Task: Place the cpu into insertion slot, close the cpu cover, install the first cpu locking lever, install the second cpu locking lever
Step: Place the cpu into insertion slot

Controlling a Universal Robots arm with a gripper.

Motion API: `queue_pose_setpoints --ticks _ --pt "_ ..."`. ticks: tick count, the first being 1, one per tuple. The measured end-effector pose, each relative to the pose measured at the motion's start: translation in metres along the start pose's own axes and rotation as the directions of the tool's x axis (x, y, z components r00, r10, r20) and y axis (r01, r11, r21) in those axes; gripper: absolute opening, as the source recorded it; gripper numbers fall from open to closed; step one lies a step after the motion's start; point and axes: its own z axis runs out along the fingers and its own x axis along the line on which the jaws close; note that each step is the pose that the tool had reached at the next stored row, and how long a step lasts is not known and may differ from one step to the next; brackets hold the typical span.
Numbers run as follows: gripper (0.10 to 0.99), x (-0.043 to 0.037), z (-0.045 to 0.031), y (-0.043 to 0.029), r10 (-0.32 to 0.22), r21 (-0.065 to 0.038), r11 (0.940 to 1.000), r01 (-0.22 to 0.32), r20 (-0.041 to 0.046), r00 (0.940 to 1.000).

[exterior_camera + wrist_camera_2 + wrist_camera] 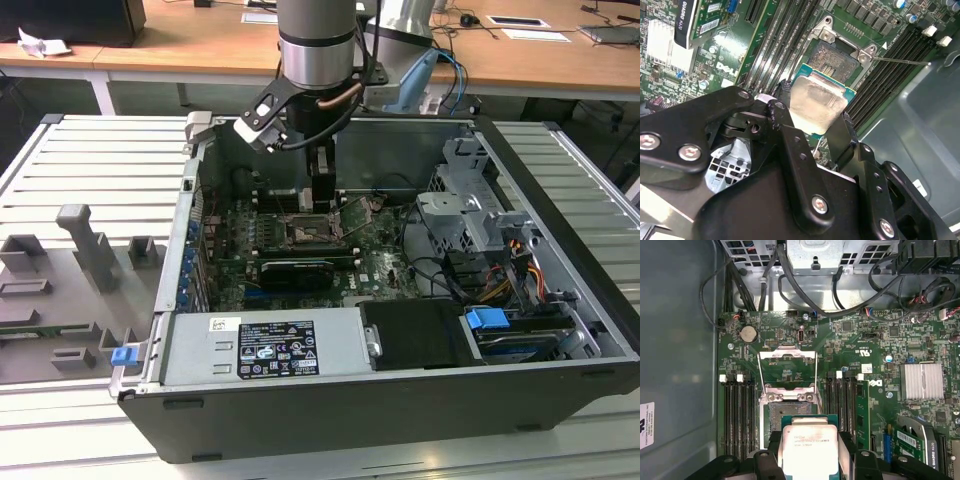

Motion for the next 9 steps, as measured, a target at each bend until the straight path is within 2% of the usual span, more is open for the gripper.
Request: queue_pose_setpoints --ticks 9 --pt "0.529 0.0 0.002 -0.0002 0.0 0.0 1.0 0.0 0.0 1.0"
